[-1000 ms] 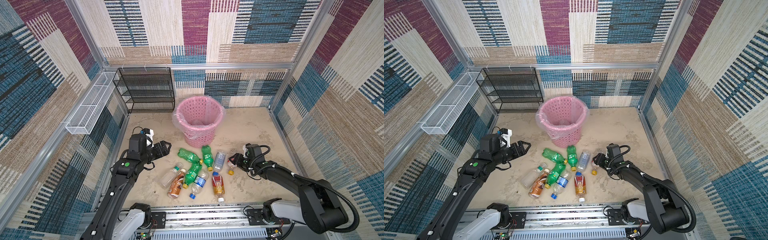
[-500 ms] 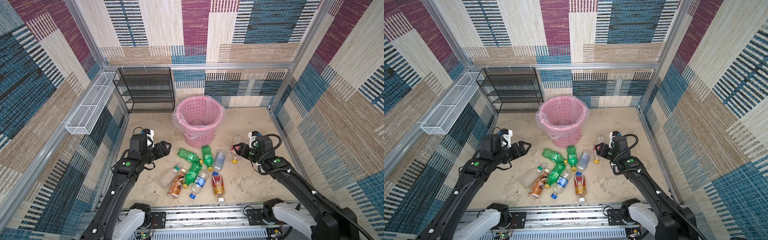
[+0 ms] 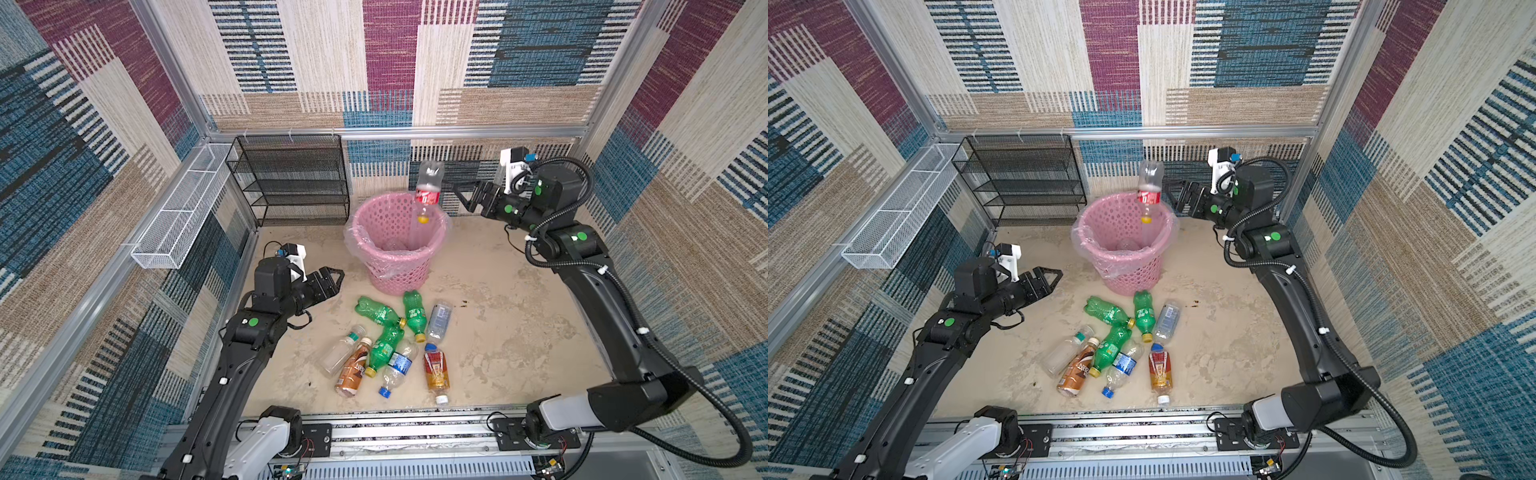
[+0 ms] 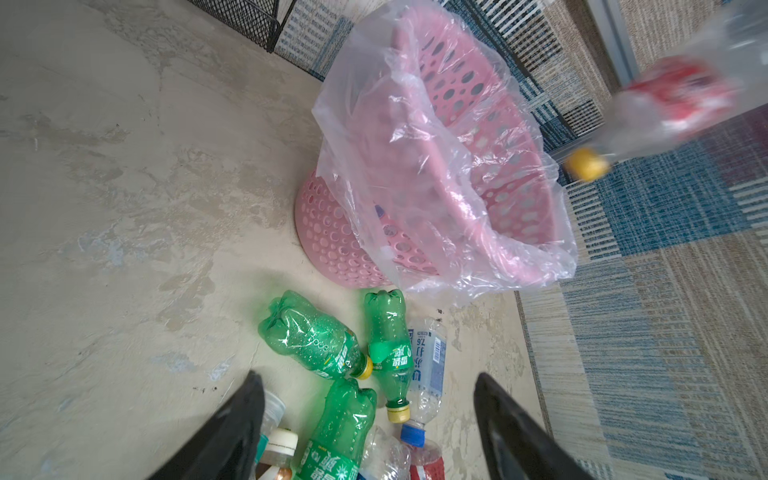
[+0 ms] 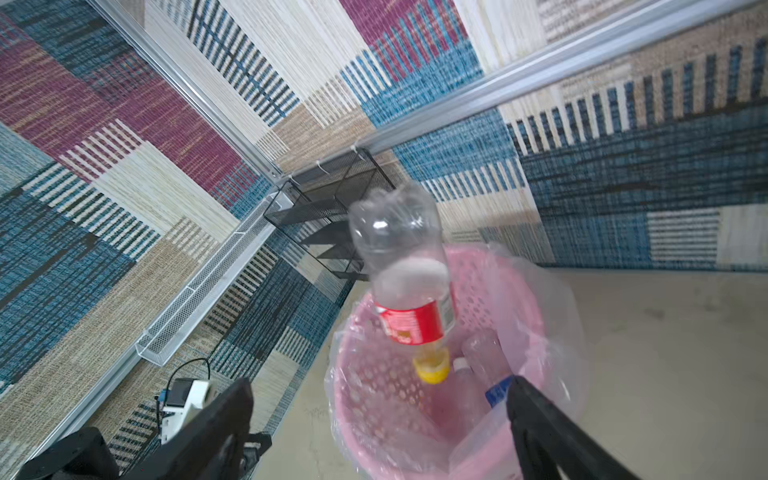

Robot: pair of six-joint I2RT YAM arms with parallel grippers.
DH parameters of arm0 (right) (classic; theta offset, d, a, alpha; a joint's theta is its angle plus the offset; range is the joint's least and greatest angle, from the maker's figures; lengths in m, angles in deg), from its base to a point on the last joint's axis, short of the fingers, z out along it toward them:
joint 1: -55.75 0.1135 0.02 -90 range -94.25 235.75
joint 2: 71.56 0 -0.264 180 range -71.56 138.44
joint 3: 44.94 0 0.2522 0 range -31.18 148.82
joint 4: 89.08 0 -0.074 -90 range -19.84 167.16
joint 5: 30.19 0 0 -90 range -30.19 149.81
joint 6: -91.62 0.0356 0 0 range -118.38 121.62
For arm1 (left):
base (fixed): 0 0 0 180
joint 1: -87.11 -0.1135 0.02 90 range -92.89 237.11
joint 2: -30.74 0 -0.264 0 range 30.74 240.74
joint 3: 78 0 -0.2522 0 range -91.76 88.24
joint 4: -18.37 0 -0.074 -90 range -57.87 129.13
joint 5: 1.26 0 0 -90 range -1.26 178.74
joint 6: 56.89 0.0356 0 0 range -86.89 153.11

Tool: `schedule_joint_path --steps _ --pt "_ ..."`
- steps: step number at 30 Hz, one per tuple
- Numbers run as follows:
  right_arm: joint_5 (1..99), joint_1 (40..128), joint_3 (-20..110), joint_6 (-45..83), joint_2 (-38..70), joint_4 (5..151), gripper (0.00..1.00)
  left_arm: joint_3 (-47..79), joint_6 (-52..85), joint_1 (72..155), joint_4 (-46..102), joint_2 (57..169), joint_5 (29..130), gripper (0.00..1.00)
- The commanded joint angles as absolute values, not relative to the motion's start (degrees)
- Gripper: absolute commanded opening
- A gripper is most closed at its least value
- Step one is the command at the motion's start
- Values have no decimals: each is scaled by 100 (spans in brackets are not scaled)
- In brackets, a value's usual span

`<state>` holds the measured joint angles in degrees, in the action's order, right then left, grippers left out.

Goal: Throw the plastic bottles in the bin
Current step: 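Carry the red-labelled bottle over the pink bin with the right gripper and release it, then bring the right gripper back down beside the clear soda water bottle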

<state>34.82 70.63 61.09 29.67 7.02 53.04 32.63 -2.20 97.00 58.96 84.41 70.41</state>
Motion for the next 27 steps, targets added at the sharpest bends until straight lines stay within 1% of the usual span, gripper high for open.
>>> schedule_joint_path --steps 1,8,13,18,27 --pt "3705 7056 5201 3034 91 5439 96 3387 -207 9704 6070 8310 7230 81" --pt "3819 7026 1904 3611 -1180 6095 92 3815 -197 9700 6217 8117 7206 81" --pt "3785 7033 625 3931 -1589 6381 89 3997 -192 9704 6359 8005 7213 81" --pt "3678 7030 81 4062 -1624 6602 88 4068 -224 9704 6434 8021 7179 81" --pt "3580 7034 -176 4157 -1518 6846 88 4335 -420 9704 6456 8253 7069 80"
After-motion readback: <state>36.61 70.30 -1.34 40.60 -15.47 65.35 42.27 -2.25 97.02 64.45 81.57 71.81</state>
